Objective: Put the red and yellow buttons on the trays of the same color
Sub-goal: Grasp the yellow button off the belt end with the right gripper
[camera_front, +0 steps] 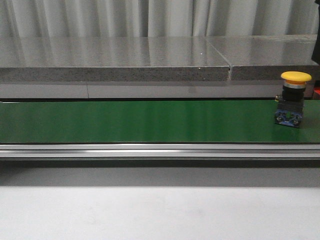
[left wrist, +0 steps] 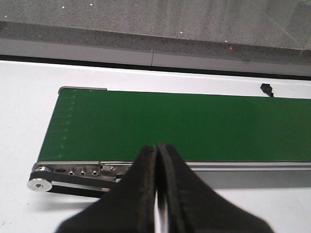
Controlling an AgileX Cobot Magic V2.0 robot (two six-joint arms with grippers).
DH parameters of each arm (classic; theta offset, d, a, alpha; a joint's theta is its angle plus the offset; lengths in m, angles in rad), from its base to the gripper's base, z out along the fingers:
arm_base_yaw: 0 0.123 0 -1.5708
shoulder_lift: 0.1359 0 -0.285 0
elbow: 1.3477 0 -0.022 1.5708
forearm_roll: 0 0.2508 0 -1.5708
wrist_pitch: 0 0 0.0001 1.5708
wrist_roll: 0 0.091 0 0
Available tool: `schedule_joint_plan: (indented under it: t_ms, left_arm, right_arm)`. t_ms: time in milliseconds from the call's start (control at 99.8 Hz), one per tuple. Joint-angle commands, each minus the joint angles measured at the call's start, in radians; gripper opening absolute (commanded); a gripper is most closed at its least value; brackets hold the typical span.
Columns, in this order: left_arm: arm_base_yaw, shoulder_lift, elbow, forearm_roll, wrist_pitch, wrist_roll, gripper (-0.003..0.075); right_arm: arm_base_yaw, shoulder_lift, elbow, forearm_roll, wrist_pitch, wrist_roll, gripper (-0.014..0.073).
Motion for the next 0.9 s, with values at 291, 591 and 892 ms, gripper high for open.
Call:
schedule_joint_plan:
  t_ms: [291,591,892]
  left_arm:
    - [-0.008,0.012,-0.027,-0.009,-0.069,-0.001,-0.0019]
    - [-0.008,0.012,-0.027,-0.009,-0.069,-0.001,-0.0019]
    - [-0.008,0.012,-0.027,-0.009,-0.069,-0.001,-0.0019]
  right_arm:
    - [0.002,0.048,-0.025,0.081,-0.088,-0.061,0.0521]
    - [0.002,0.101,-0.025,0.081,-0.076,-0.061,0.0453]
    - [0.000,0.080,-0.051,0.074,-0.023,-0.059,0.0127]
